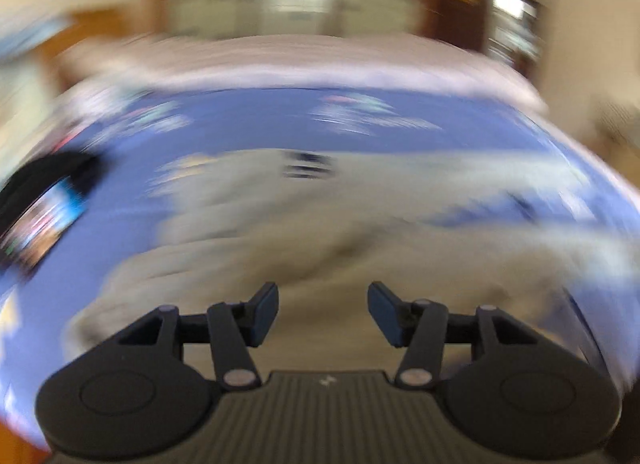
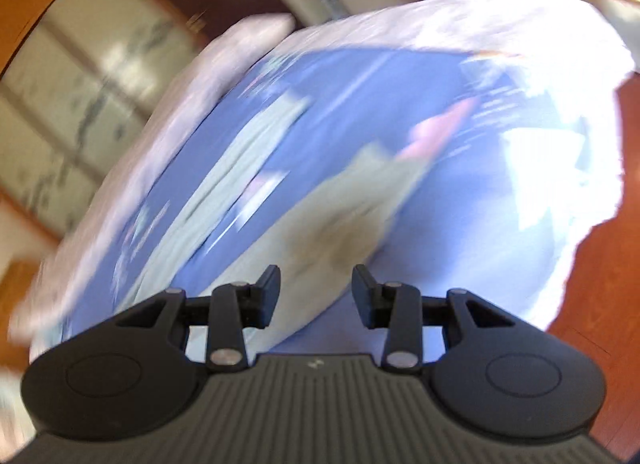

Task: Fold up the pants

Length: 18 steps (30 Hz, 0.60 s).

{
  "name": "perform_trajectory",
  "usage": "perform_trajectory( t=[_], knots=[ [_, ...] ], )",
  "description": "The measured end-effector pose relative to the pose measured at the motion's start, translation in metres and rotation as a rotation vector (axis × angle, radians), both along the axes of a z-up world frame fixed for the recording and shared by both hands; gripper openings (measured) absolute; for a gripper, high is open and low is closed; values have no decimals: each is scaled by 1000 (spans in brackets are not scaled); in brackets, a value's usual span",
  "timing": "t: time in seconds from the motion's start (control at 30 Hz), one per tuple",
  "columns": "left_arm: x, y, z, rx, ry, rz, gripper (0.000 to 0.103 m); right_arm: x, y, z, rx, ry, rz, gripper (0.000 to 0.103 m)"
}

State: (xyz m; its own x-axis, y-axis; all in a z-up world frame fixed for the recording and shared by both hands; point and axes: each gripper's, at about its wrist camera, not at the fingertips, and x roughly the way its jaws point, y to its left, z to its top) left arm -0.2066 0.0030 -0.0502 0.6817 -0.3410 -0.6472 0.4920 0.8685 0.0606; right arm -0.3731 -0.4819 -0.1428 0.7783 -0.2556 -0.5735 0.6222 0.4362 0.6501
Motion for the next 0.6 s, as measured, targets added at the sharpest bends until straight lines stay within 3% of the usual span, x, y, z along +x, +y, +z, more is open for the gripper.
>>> perform_trajectory(
  t=[0.1,0.27,0.3,0.37,0.43,0.5,0.53,0.57,0.6],
  knots=[
    [-24,-52,-17,139,-106,-186,58,-7,-20,-7,11,-3,-54,43],
    [-43,-94,-56,337,-185,-328,55,-2,-43,-23,34,-11,-77,43],
    [-42,-99,-63,372,-182,-338,51,-2,-47,-26,44,-11,-81,43],
    [-45,-104,-70,413,-174,-357,19,-2,-54,-31,60,-25,-82,43],
    [-46,-106,-74,426,-146,-378,4,1,-57,-32,60,-40,-76,43],
    [-47,-107,-75,430,-143,-382,4,10,-56,-31,51,-44,-54,36],
    [-47,-108,-73,424,-130,-388,4,14,-55,-29,33,-28,-40,13],
    [-48,-106,-68,409,-113,-394,4,20,-53,-28,12,9,-29,5],
    [-46,-105,-65,387,-97,-401,4,23,-53,-28,-9,34,-34,5]
  ],
)
